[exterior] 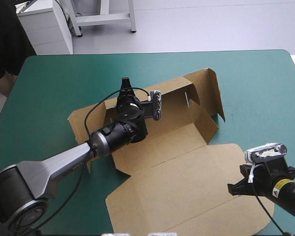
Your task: Fold the box
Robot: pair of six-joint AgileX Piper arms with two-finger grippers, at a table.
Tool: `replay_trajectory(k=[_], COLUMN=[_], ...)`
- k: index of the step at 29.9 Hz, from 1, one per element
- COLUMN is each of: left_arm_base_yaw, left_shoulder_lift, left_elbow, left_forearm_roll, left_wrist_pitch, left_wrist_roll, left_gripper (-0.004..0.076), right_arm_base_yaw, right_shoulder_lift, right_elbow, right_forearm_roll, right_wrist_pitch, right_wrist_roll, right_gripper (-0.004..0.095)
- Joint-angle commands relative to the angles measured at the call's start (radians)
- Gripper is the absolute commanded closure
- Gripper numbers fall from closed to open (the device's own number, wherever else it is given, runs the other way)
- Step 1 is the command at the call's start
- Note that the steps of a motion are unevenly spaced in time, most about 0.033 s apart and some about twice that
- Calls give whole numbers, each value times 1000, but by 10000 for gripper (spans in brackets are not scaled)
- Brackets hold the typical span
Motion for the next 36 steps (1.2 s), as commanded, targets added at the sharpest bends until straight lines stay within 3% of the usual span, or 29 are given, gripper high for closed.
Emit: replay_trajectory(k=[1,18,22,30,36], left_arm_base_yaw=[-42,-74,-102,-191,-208], left_shoulder_lift=[-46,-103,-141,-199,-193], left_elbow=[-12,30,135,358,372], left_forearm_roll=[50,310,453,773,768], left_wrist_pitch=[-33,-176,-181,-36,-14], left_wrist_roll=[-27,-132,-277,-597,-629], left_gripper=[734,734,734,734,734], right_arm_base_yaw=[-4,-4,-4,-4,-4], right_shoulder_lift=[1,1,1,1,1], right_elbow=[-26,-26,-26,-26,-26], right_forearm_roll=[-3,-2,-2,-2,-4], right_wrist_pitch=[-49,-22,-22,-22,-22], right_wrist_roll=[-2,-2,-2,4,35], right_gripper=[928,928,928,928,928])
